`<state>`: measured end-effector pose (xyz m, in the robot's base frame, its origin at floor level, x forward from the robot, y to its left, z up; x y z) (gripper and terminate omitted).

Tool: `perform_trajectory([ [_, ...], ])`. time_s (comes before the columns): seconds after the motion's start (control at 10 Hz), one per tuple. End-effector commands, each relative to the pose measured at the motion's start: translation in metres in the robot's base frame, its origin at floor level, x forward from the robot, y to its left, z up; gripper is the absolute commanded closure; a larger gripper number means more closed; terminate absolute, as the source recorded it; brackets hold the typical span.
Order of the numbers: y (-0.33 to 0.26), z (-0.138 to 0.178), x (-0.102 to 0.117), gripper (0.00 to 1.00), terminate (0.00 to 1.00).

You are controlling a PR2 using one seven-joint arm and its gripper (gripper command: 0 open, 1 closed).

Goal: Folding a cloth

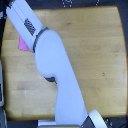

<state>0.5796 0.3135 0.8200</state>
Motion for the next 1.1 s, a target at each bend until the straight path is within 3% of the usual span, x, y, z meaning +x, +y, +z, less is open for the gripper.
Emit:
perform_trajectory([
  [0.0, 0.036, -0.092, -0.033, 1.0, 0.0],
  [1.0, 0.047, -0.08, -0.037, 1.0, 0.0],
])
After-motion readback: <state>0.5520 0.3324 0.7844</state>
